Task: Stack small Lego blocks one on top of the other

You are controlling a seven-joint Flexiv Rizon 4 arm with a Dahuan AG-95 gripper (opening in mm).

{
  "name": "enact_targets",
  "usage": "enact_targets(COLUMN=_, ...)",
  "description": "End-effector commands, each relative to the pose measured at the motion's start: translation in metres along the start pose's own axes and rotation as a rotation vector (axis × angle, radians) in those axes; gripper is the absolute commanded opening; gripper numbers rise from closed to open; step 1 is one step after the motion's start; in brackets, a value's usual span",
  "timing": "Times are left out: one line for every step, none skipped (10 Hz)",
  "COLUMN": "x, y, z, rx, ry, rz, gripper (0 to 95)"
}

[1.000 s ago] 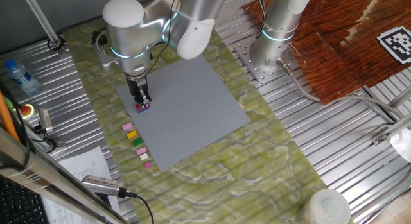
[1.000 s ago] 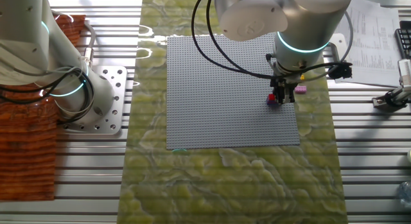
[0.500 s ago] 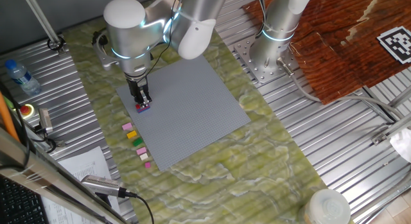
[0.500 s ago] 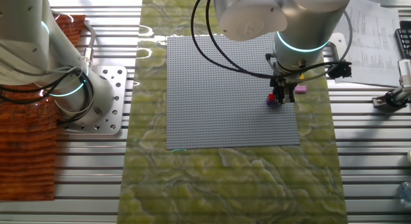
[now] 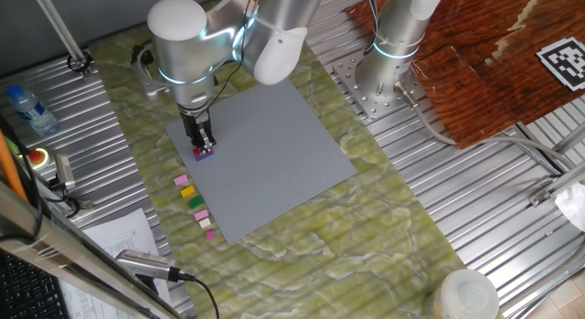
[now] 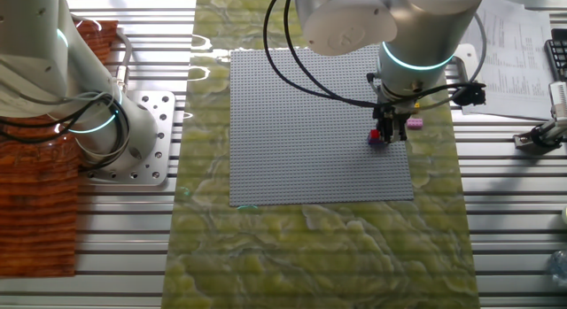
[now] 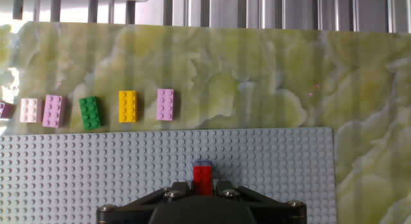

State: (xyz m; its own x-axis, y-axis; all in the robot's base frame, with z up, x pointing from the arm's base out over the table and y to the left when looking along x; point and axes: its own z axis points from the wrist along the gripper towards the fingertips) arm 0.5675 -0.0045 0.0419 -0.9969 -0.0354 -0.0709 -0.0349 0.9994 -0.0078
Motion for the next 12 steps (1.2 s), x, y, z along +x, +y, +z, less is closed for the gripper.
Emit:
enact_targets(x=-0.001, y=0.000, z=0.019, rx=-0.003, ry=0.003, rz=0.000, gripper=0.0)
enact_targets(x=-0.001, y=0.000, z=0.020, rx=-0.002, ry=0.003, rz=0.000, gripper=0.0)
enact_targets(x=-0.001, y=0.000, z=0.022, rx=-0.003, ry=0.001, rz=0.001, gripper=0.0)
enact_targets(x=-0.001, y=0.000, z=0.025, rx=-0.002, ry=0.001, rz=0.001, gripper=0.0)
enact_targets(x=-0.001, y=-0.001, z=0.027, rx=0.000, ry=0.008, rz=0.001, gripper=0.0)
enact_targets(x=-0.002, y=-0.001, z=0.031, rx=-0.002, ry=0.013, rz=0.003, gripper=0.0)
enact_targets(x=-0.002, y=-0.001, z=0.033, rx=-0.004, ry=0.010, rz=0.004, gripper=0.0)
enact_targets(x=-0.002, y=-0.001, z=0.036, rx=-0.004, ry=0.014, rz=0.004, gripper=0.0)
enact_targets(x=-0.002, y=-0.001, z=0.037, rx=-0.004, ry=0.020, rz=0.004, gripper=0.0)
enact_targets(x=-0.002, y=-0.001, z=0.037, rx=-0.004, ry=0.016, rz=0.005, gripper=0.0)
enact_targets(x=-0.002, y=-0.001, z=0.037, rx=-0.006, ry=0.013, rz=0.005, gripper=0.0)
enact_targets(x=-0.002, y=-0.001, z=0.037, rx=-0.003, ry=0.020, rz=0.005, gripper=0.0)
